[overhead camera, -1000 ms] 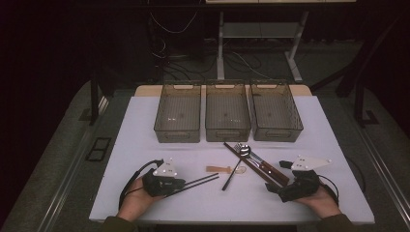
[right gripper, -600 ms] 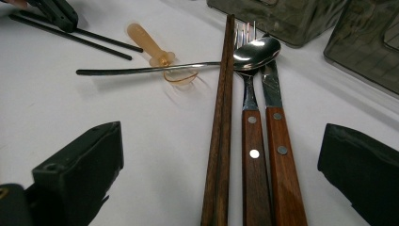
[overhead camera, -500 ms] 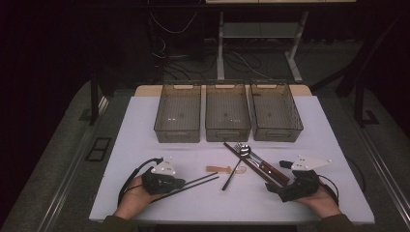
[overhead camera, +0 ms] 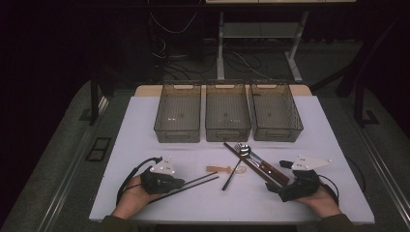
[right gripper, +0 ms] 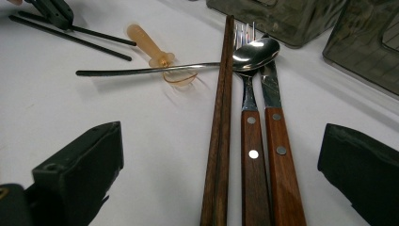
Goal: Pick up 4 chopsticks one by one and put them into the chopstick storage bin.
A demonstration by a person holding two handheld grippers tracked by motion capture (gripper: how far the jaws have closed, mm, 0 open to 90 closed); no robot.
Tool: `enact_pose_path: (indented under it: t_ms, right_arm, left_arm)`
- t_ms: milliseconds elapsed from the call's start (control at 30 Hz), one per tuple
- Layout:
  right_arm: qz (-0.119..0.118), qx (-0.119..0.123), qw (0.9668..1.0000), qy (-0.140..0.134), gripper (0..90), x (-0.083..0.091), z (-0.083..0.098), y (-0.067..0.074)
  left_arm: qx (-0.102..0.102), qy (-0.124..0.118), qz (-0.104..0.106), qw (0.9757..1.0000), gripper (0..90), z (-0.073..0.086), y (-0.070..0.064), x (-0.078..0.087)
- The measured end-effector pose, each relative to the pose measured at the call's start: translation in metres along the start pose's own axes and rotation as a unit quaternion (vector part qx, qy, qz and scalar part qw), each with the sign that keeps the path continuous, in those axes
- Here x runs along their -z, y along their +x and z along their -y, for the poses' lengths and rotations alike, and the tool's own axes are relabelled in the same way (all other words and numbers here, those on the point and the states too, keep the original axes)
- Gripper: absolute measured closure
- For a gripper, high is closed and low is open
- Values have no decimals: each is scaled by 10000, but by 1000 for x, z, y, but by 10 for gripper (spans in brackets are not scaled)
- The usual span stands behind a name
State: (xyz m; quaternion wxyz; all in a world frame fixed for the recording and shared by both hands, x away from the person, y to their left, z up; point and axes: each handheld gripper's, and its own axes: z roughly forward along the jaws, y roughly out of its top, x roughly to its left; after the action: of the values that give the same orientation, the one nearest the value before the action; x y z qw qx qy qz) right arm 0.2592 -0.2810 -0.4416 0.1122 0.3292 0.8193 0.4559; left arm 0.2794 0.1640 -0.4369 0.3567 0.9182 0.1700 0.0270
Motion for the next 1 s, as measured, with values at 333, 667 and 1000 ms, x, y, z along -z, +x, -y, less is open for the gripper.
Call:
enact_pose_path:
  t_ms: [333, 667, 1000]
  right_arm:
    - [14, -19, 10000, -8, 9, 1, 0, 1]
    - [6, -1, 10000, -7, 9, 0, 0, 0]
    - [9, -4, 10000, -27, 9, 0, 0, 0]
  left_arm:
    - [200, -176, 22, 9996, 858, -4, 0, 6]
    - [371, -374, -71, 9986, 859, -9, 5, 15]
    - [402, -681, -185, 9967, 858, -19, 9, 27]
